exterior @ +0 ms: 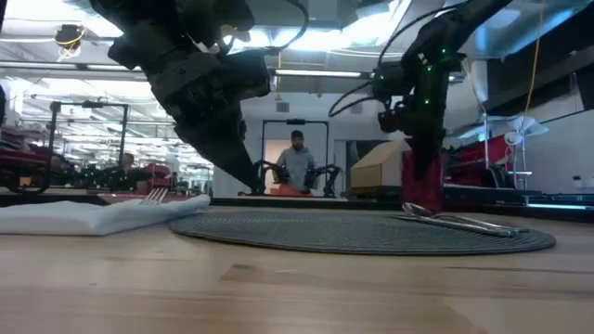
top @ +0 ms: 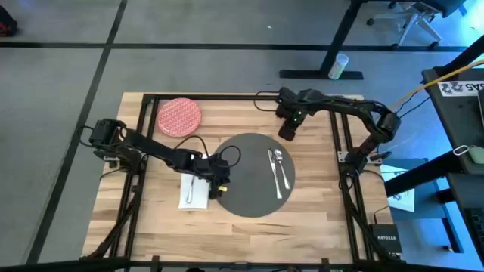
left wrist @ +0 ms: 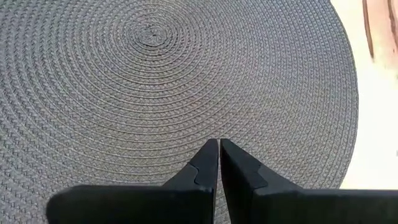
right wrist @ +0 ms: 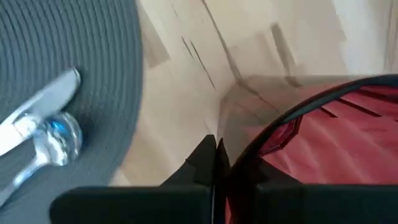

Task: Set table place
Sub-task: Move the red glass to the top right of the gray placemat

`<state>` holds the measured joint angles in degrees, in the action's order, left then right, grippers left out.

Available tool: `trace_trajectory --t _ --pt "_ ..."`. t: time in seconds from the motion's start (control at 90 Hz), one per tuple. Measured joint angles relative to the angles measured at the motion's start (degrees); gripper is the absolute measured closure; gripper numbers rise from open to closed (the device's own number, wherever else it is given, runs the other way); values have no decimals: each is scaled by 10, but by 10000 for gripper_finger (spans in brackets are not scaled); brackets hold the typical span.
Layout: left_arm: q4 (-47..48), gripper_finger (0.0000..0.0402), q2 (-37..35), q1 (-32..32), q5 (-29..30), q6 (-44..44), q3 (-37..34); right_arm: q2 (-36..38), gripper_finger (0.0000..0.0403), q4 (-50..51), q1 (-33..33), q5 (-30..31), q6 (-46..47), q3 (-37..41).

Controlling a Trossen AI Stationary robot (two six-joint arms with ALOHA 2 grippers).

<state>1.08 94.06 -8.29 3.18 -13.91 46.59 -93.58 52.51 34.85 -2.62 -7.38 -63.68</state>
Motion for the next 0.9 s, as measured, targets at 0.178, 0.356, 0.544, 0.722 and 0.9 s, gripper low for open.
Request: trace_trajectory --t 0.178,0.356,0.544,0.722,0.9 --pt "0 402 0 0 0 0 0 0 402 24 -5 -10 0 0" --pt "0 402 0 0 0 0 0 0 402 38 -17 -26 1 -1" --pt "0 402 0 0 0 0 0 1 402 52 -36 -30 6 -1" --pt "0 402 0 0 0 -2 0 1 402 66 -46 -37 10 -2" --pt "0 402 0 0 0 -2 0 1 402 65 -45 -33 11 -2"
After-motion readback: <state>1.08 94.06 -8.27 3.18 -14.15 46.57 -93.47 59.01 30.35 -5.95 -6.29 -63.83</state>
